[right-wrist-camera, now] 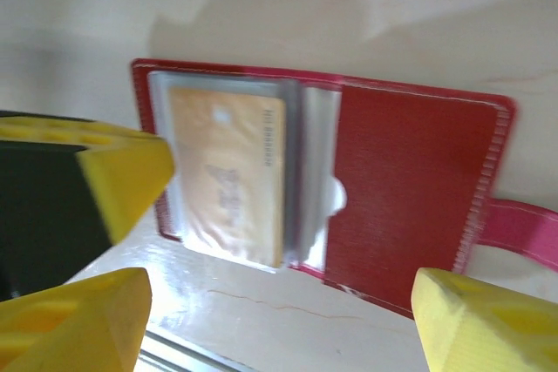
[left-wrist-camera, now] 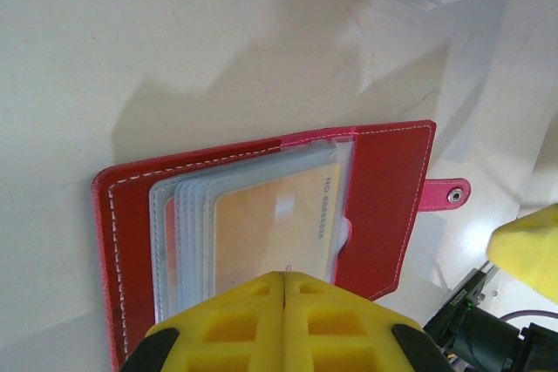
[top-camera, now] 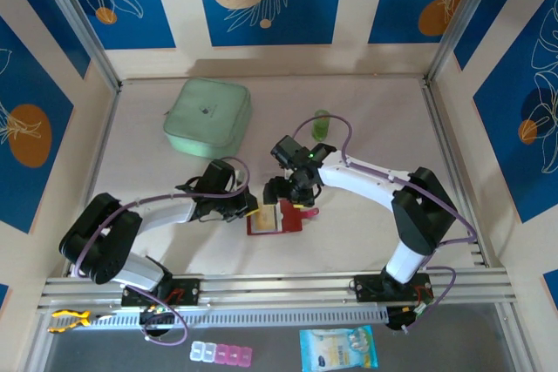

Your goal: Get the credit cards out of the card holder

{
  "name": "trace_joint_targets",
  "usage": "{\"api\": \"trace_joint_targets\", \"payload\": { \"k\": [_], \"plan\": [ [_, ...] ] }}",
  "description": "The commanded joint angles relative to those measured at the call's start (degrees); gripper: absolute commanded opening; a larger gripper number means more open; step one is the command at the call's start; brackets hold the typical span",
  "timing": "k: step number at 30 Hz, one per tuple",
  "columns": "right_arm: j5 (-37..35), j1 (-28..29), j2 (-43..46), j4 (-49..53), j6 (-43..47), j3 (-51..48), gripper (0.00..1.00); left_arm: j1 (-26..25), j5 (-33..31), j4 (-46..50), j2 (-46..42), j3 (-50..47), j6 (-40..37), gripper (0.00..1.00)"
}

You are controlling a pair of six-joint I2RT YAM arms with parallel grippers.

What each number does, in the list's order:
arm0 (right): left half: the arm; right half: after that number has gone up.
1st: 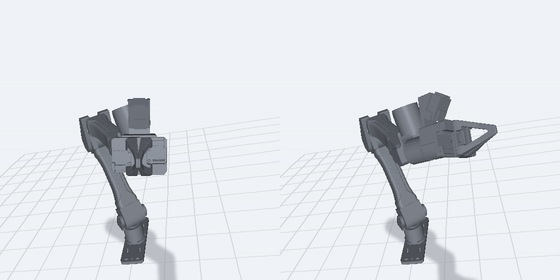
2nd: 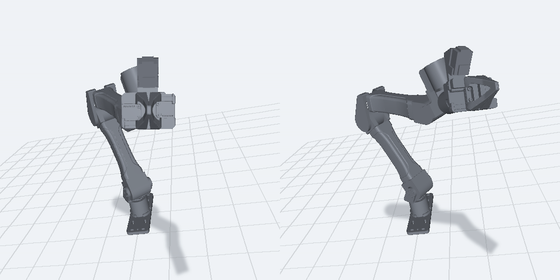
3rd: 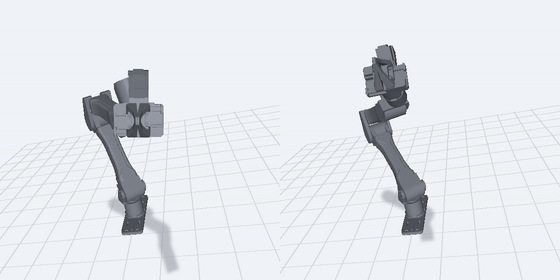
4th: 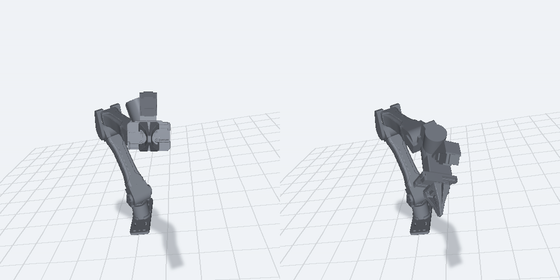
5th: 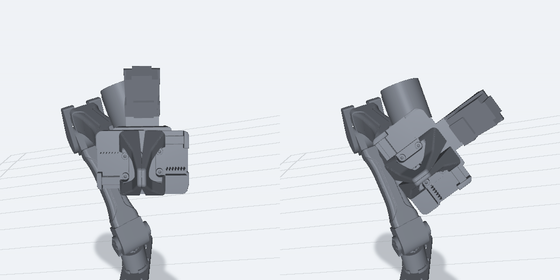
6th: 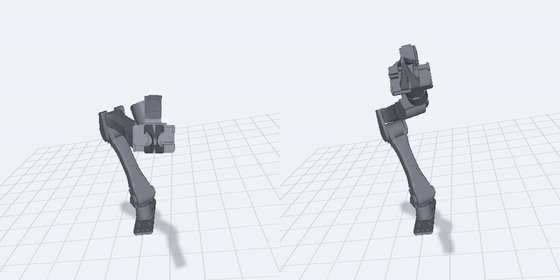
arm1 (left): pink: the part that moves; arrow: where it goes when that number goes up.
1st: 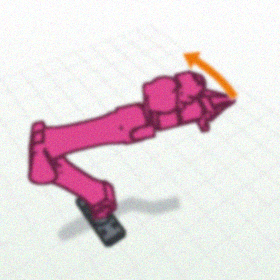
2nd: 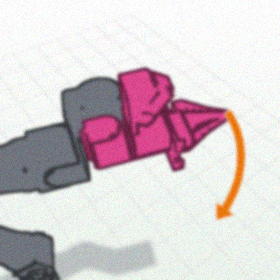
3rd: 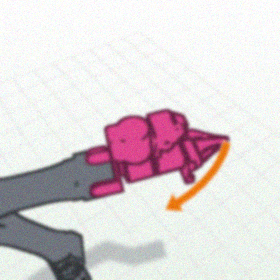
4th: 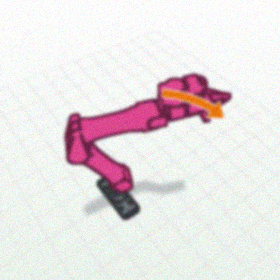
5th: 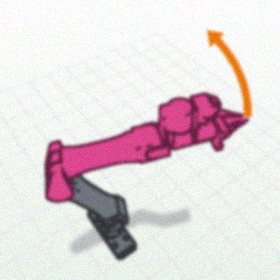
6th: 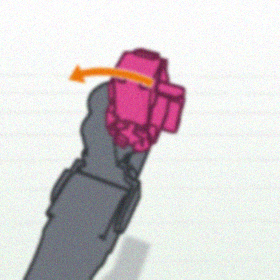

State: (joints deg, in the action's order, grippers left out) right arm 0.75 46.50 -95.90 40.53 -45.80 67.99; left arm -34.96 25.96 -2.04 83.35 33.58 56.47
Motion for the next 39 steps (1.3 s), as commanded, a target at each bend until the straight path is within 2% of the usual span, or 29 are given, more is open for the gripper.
{"api": "trace_joint_targets", "payload": {
  "k": [1, 7, 13, 17, 33, 39],
  "plan": [
    [7.8, -0.1, -1.1, -7.4, 0.0, -2.9, 0.76, -0.9, 1.2, 1.2, -0.8, -0.9, -0.4, 0.0],
    [10.3, -0.1, -2.2, -13.3, -0.4, -6.2, 0.68, -1.4, 1.4, 1.4, -0.5, -1.2, -0.5, 0.0],
    [9.6, -0.1, -3.5, -14.7, 0.4, -7.6, 0.48, -1.4, 1.6, 2.0, 1.1, -1.1, -1.5, 0.0],
    [9.5, -0.1, -3.9, -16.0, 0.0, -8.5, 0.41, -1.4, 0.8, 2.2, 1.7, -1.2, -1.7, 0.0],
    [10.1, 0.1, -6.2, -17.2, -1.1, -8.9, 0.29, -1.6, 0.8, -0.2, 2.8, -2.3, 0.0, 0.0],
    [9.8, 0.1, -6.5, -17.2, -1.1, -9.0, 0.27, -1.6, 0.7, 0.3, 3.0, -2.0, -0.3, 0.0]
  ]
}}
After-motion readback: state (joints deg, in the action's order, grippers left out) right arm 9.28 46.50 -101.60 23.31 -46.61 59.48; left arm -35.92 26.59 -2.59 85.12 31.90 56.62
